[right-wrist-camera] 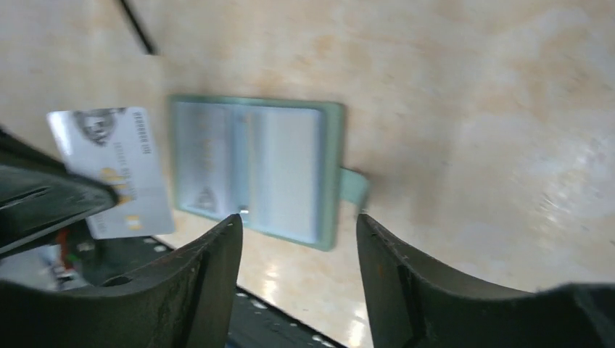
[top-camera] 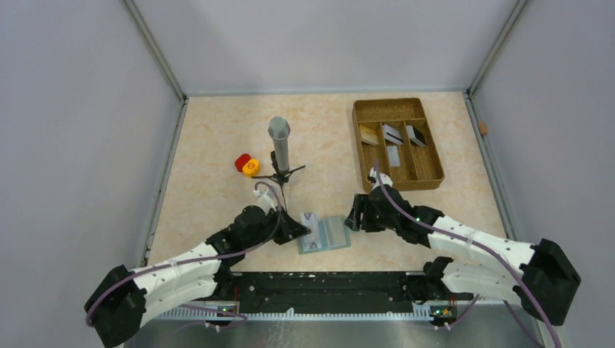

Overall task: Put the credit cards into the card holder
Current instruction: Insert the credit card into the card holder.

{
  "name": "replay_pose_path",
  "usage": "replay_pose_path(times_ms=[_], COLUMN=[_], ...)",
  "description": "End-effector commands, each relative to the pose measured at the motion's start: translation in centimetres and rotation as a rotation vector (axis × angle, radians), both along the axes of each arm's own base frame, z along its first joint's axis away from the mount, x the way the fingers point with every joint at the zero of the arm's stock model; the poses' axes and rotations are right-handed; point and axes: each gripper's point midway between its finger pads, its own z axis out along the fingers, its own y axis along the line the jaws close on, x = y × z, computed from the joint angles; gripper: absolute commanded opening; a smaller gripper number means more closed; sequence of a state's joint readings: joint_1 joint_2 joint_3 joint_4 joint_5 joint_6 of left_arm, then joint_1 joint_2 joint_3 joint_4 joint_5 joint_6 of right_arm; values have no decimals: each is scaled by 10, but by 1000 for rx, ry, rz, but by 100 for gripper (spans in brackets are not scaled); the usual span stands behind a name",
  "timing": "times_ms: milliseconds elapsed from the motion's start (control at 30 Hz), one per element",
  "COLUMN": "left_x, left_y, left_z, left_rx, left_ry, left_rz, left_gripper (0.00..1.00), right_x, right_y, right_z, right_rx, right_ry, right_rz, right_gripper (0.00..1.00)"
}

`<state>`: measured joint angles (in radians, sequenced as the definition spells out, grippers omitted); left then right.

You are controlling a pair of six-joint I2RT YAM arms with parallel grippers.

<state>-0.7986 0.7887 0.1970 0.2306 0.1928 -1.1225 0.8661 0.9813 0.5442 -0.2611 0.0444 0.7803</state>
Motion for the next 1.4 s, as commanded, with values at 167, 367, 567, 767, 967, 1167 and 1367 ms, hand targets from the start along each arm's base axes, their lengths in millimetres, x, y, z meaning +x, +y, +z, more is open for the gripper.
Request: replay_pose_path(times_ms=[167,367,567,767,967,1167,1367], left_x=[-7,-7,-7,-9,-10,-10,-10], left_y=[1,-5,-13,-16,-17,-17,-15], left_z=[-44,-47,-48,-53,-54,-54,-55], left_rx=[78,66,32,36,30,30,33], left_ry=[109,120,144,159,171,175,175], left_rz=[23,8,-8,-24,-30,-25,-18], left_gripper=[0,0,0,0,0,0,0], right_x=[-1,9,15,19,19,23,25], right_y=[-31,-25,-26,-20,-8,-5,-4], right_z=[-54,-56,-60,-57,-51,-48,-45], right_rx=[-344,-339,-357,-336,-272,-270,-267], right_ry=[38,4,-9,-21,-16,-31,-41], right_rz=[-63,-78,-103,-102,-92,-90,-95], right_gripper=[49,45,34,34,38,41,43])
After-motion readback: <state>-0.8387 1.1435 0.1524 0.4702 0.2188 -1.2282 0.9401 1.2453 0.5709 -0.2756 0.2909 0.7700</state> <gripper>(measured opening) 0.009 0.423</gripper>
